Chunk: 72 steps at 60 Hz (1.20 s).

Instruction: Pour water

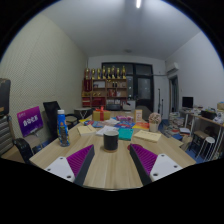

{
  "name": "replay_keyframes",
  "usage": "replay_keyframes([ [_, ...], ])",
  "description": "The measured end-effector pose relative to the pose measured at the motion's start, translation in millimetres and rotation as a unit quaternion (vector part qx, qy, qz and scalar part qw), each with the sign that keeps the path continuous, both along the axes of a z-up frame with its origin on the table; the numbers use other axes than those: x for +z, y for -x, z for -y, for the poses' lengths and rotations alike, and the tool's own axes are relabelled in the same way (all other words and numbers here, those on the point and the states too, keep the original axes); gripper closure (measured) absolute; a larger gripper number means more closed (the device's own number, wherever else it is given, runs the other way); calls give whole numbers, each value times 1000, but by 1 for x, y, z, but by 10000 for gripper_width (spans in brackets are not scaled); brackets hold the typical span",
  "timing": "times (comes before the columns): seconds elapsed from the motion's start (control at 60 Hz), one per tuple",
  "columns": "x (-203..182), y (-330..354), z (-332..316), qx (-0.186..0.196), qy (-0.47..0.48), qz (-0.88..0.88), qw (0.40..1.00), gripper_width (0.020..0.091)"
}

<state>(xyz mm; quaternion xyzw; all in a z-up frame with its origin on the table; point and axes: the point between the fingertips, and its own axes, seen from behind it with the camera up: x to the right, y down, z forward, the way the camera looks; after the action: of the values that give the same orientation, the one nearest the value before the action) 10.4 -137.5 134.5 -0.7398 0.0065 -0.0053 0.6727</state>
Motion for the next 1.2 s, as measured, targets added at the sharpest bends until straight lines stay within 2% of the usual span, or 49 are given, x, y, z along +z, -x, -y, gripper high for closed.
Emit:
replay_keyframes([
  [0.25, 10, 25, -15, 13, -25, 9, 1000, 276],
  [0.45, 22, 137, -60, 84, -55, 17, 995, 272],
  [0.617, 24, 218, -134, 114, -73, 16, 991, 289],
  [0.717, 23, 251, -174, 102, -76, 21, 992, 289],
  [1.117, -6, 291, -290, 64, -39, 12, 997, 289],
  [1.167, -8, 290, -298, 50, -40, 15, 998, 324],
  [1.2, -10, 287, -303, 37, -37, 20, 998, 449],
])
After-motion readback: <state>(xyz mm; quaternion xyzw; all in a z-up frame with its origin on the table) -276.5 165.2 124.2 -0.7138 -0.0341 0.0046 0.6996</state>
